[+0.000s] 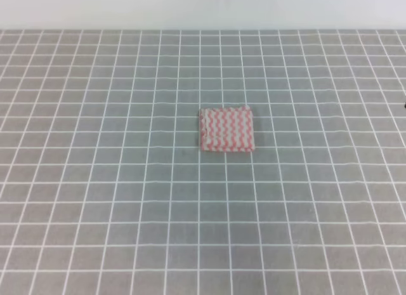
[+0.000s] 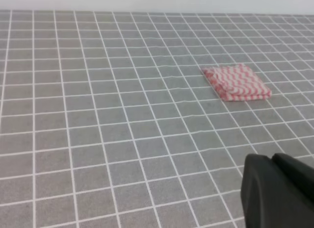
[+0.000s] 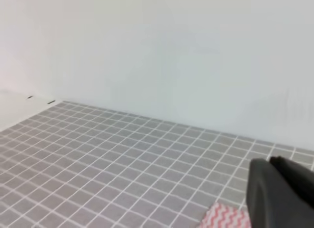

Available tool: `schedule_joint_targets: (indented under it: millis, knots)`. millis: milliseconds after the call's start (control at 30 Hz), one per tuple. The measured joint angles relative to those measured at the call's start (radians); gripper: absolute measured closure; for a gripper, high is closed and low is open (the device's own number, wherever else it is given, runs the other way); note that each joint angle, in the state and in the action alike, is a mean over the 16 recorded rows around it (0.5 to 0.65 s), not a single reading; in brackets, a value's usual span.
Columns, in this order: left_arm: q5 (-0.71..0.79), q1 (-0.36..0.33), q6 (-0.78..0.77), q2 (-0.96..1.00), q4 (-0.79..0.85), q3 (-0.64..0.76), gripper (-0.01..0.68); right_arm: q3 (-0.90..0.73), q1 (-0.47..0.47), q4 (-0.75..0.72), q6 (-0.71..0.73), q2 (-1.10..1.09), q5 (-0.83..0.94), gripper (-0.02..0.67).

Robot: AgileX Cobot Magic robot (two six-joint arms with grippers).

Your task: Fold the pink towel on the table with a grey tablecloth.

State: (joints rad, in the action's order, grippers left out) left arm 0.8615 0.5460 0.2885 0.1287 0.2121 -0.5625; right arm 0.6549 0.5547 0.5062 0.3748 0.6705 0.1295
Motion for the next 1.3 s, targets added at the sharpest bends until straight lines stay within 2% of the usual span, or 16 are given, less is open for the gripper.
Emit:
schedule_joint_targets:
  millis: [900,1300]
  knots:
    - [0.015,0.000,0.000,-0.012,-0.013,0.000,0.671,-0.011,0.000,-0.089,0.045,-0.036,0.112,0.665]
    - [0.012,0.000,0.000,-0.012,-0.013,0.000,0.671,-0.021,-0.026,-0.263,0.043,-0.054,0.179,0.665]
